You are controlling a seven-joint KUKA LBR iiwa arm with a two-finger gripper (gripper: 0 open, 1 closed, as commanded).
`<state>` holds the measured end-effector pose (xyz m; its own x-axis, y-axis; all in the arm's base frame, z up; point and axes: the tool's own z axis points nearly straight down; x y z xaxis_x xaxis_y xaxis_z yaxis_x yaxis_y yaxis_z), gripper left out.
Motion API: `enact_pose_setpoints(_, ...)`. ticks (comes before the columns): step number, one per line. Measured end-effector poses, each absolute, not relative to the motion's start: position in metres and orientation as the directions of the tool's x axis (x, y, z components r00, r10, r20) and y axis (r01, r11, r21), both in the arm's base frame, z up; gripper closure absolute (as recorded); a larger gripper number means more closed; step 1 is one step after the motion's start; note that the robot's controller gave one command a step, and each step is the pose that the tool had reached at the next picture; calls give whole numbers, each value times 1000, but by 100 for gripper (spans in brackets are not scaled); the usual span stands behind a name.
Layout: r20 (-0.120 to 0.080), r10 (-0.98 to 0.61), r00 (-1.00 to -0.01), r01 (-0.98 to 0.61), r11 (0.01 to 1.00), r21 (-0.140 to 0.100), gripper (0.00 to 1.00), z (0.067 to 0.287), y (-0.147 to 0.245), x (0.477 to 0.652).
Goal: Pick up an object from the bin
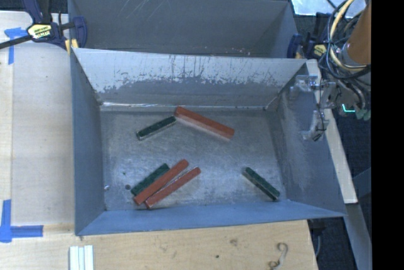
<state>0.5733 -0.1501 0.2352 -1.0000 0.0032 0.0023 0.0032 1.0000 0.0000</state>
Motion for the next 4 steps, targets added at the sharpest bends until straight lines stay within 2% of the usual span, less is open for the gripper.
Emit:
enact_pose_setpoints(1, 5, -21, -1000, -21, 1000, 1, 0, 66, -143, 497)
enact_pose_setpoints(2, 0, 154, -988, 154, 988, 0, 0, 101, -122, 485)
enact_pose_setpoints(3, 3, 188, -982, 188, 982, 1, 0, 100, -105, 487)
enact_pose_setpoints(4, 1, 272, -962, 272, 962, 0, 0, 70, -107, 484)
